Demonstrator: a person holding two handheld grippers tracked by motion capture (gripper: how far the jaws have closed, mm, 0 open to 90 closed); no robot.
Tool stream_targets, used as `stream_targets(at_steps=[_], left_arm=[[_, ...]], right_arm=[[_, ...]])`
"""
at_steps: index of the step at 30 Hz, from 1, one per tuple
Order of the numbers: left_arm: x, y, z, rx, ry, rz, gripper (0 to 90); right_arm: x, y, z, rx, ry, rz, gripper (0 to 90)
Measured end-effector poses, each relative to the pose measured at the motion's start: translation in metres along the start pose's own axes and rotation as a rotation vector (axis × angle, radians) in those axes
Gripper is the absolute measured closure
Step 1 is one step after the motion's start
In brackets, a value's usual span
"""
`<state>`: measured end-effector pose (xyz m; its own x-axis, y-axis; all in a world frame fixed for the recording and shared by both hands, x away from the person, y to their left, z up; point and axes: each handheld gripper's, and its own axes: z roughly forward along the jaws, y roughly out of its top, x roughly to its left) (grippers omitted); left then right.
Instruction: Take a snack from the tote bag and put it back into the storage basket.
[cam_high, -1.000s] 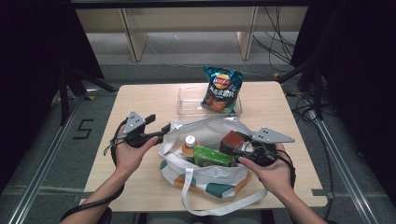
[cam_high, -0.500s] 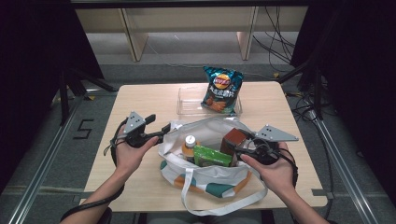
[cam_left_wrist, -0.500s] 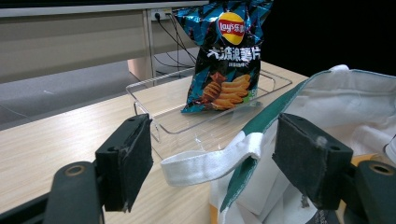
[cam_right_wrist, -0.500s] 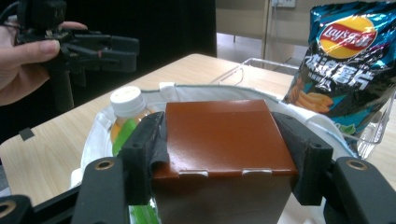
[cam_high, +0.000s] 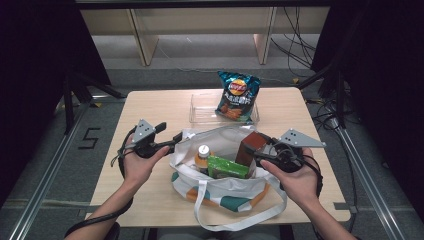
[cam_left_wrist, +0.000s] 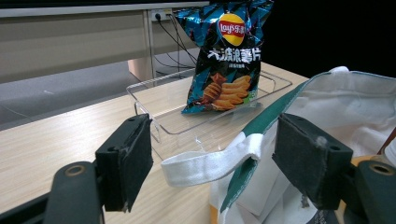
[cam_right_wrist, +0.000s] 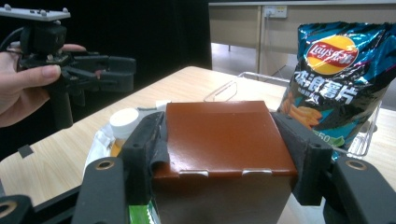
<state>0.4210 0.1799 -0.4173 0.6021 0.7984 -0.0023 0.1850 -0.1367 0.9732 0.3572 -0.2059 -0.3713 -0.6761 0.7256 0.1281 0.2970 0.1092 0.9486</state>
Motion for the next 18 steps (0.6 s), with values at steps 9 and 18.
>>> stream_targets(at_steps=[9,18], left_arm=[[0.001,0.000,0.000,-0.003,0.000,-0.001,27.0],[0.001,0.000,0.000,-0.002,0.000,-0.001,27.0]], right_arm=[[0.001,0.008,-0.003,-0.017,-0.014,0.017,39.4],[-0.002,0.021,-0.004,-0.052,-0.034,0.007,39.4]])
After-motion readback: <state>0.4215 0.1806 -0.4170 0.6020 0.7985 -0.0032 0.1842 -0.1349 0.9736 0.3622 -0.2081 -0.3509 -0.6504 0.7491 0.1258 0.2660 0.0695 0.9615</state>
